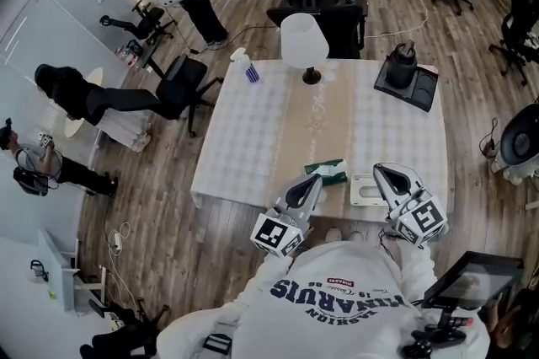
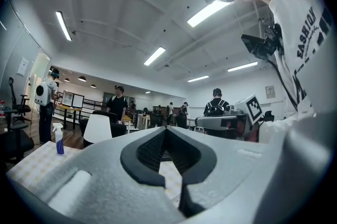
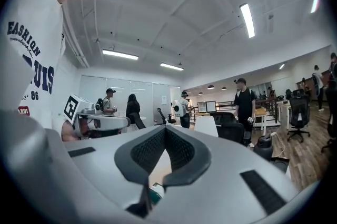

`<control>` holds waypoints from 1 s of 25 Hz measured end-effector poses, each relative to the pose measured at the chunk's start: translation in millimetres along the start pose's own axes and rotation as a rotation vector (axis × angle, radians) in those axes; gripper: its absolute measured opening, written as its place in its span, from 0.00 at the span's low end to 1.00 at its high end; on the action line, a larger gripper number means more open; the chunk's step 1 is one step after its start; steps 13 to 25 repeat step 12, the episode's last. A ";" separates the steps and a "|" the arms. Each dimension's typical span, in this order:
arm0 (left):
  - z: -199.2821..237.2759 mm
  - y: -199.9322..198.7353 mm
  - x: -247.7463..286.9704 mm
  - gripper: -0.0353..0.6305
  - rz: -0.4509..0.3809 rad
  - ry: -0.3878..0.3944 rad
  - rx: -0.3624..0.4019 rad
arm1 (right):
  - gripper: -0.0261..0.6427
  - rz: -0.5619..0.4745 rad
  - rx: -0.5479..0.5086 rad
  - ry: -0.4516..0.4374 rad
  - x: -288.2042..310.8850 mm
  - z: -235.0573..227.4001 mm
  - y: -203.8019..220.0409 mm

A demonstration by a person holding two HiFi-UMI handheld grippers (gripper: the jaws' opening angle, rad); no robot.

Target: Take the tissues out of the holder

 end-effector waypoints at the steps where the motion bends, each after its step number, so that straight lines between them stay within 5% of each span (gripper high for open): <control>1: 1.6 1.0 -1.5 0.06 0.001 -0.005 0.001 | 0.05 -0.001 -0.001 0.000 0.9 1.0 0.7; 25: 1.8 7.2 -8.8 0.06 0.010 -0.034 -0.013 | 0.05 0.011 0.006 0.020 -6.5 0.1 3.7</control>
Point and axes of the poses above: the fingertips, and each gripper's own axes: x forward along the fingers, z to its left, y out of its underside, the point moved 10 cm from there along -x, backward along the fingers, and after that the axes turned 5 degrees about y, right-handed, at the moved point
